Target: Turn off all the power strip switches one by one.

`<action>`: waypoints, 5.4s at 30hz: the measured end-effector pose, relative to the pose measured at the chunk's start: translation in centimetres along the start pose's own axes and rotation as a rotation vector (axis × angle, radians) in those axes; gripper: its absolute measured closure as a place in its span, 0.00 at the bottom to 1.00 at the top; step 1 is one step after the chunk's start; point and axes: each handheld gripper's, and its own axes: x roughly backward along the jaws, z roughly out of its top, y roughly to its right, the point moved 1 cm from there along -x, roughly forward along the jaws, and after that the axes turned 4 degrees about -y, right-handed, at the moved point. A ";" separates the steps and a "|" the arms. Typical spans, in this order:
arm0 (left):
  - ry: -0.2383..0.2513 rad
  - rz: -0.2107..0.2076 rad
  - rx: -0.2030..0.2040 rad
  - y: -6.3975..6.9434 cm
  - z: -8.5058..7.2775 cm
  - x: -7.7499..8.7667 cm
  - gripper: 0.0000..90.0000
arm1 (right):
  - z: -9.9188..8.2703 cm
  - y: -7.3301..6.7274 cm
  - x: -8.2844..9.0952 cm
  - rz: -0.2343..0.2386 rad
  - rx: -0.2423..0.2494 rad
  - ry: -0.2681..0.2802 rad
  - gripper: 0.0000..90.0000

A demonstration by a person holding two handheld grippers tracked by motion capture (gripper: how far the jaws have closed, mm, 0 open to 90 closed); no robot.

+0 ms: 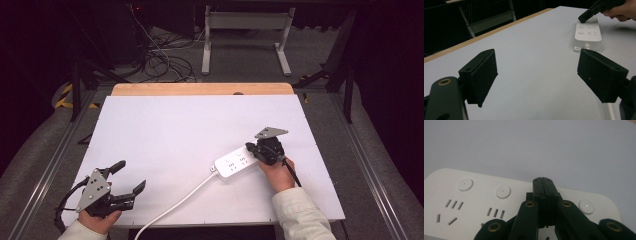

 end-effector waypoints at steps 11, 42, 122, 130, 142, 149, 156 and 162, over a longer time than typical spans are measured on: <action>0.001 0.001 -0.003 0.0 0.0 0.1 0.19 | 0.0 0.0 0.0 0.001 -0.021 -0.001 1.00; -0.002 -0.001 0.000 -0.1 0.0 -0.1 0.19 | 1.0 0.2 3.1 -0.008 -0.013 0.166 1.00; -0.003 0.001 -0.005 -0.1 0.0 0.0 0.19 | -1.1 3.5 0.5 -0.064 -0.055 0.032 1.00; -0.002 -0.002 0.002 -0.1 0.0 0.0 0.19 | -1.3 3.3 0.5 -0.078 -0.044 0.041 1.00; -0.004 -0.007 0.008 -0.2 0.0 -0.2 0.19 | 0.1 2.6 5.2 -0.058 -0.033 0.211 0.99; -0.002 -0.005 0.008 -0.3 0.0 -0.1 0.19 | 0.6 1.7 6.1 -0.038 -0.003 0.223 0.84; -0.003 -0.004 0.006 -0.2 0.0 -0.1 0.19 | 0.9 1.3 7.7 0.015 0.002 0.255 0.51; -0.001 -0.004 0.006 -0.2 0.0 -0.1 0.19 | 0.7 0.8 9.6 0.056 0.020 0.305 0.32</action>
